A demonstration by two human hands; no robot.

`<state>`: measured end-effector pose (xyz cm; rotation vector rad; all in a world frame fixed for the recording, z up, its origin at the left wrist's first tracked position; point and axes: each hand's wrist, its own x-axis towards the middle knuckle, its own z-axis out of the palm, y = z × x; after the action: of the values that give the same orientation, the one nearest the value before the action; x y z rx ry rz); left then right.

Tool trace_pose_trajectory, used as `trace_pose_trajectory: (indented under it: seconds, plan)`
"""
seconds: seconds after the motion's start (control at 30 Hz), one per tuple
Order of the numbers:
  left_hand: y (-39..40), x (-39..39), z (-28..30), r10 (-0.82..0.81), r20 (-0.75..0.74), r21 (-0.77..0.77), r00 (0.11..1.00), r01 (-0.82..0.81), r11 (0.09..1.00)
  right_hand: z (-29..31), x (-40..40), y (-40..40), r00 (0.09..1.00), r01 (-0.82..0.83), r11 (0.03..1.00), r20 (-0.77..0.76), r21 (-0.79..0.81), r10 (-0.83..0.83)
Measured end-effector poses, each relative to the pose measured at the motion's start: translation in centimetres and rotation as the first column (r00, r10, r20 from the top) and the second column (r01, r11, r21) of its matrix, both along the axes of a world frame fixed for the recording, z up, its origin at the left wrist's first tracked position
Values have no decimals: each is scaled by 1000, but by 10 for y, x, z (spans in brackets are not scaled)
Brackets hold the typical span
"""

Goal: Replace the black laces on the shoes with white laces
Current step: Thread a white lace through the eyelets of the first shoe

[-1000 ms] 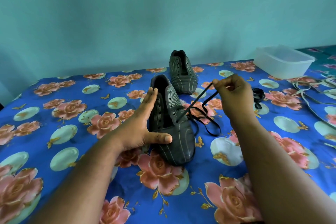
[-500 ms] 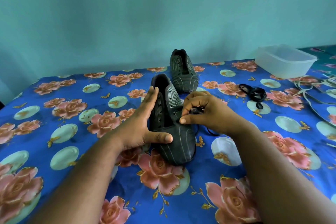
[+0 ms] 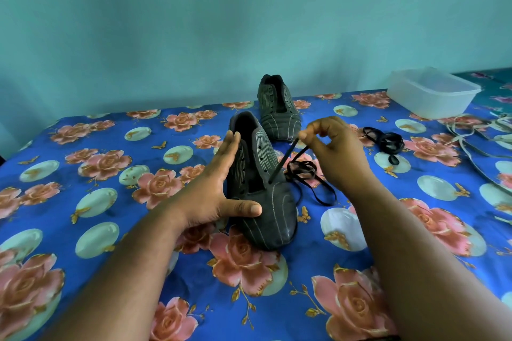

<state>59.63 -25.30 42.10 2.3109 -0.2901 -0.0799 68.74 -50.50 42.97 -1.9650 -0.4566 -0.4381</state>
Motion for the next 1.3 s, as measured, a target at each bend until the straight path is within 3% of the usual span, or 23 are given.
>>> trace_pose_trajectory:
  seconds: [0.13, 0.23, 0.33, 0.4, 0.5, 0.67, 0.77, 0.87, 0.93, 1.0, 1.1, 1.2, 1.3]
  plan:
    - [0, -1, 0, -2, -4, 4, 1000, 2, 1000, -1, 13, -14, 959, 281, 953, -1, 113, -283]
    - [1, 0, 0, -7, 1, 7, 1000, 7, 1000, -4, 17, -19, 943, 333, 938, -5, 94, -334]
    - [1, -1, 0, -7, -2, -14, 1000, 7, 1000, -8, 14, -12, 971, 241, 970, 19, -23, -240]
    - [1, -1, -1, -10, -2, -42, 1000, 10, 999, -14, 10, -4, 995, 89, 970, -25, -226, -97]
    - [1, 1, -3, 2, 14, -77, 1000, -1, 997, -23, 2, 6, 993, -109, 836, -90, -537, 72]
    - [2, 4, -5, 5, 29, -61, 1000, -3, 998, -29, -1, 6, 966, -231, 635, -250, -737, 62]
    - [1, 4, -5, -2, 32, -60, 999, 4, 998, -31, 12, -11, 962, -110, 635, -242, -765, -125]
    - [1, 4, -6, -6, 31, -60, 1000, 8, 998, -31, 28, -37, 871, 174, 661, -199, -730, -449]
    - [1, 4, -5, -9, 22, -65, 1000, 10, 998, -29, 33, -43, 831, 310, 677, -155, -668, -534]
    - [2, 4, -6, -10, 20, -65, 1000, 11, 998, -24, 28, -34, 900, 328, 769, -65, -549, -430]
    - [2, 4, -5, -7, 16, -76, 1000, 9, 997, -16, 7, -8, 997, 22, 947, -66, -321, -45]
    - [2, 4, -5, -7, 12, -68, 1000, 8, 998, -25, 3, 5, 975, -196, 879, -179, -434, 130]
    - [2, 4, -6, -4, 21, -61, 1000, 6, 998, -34, 17, -4, 974, -70, 800, -213, -595, -74]
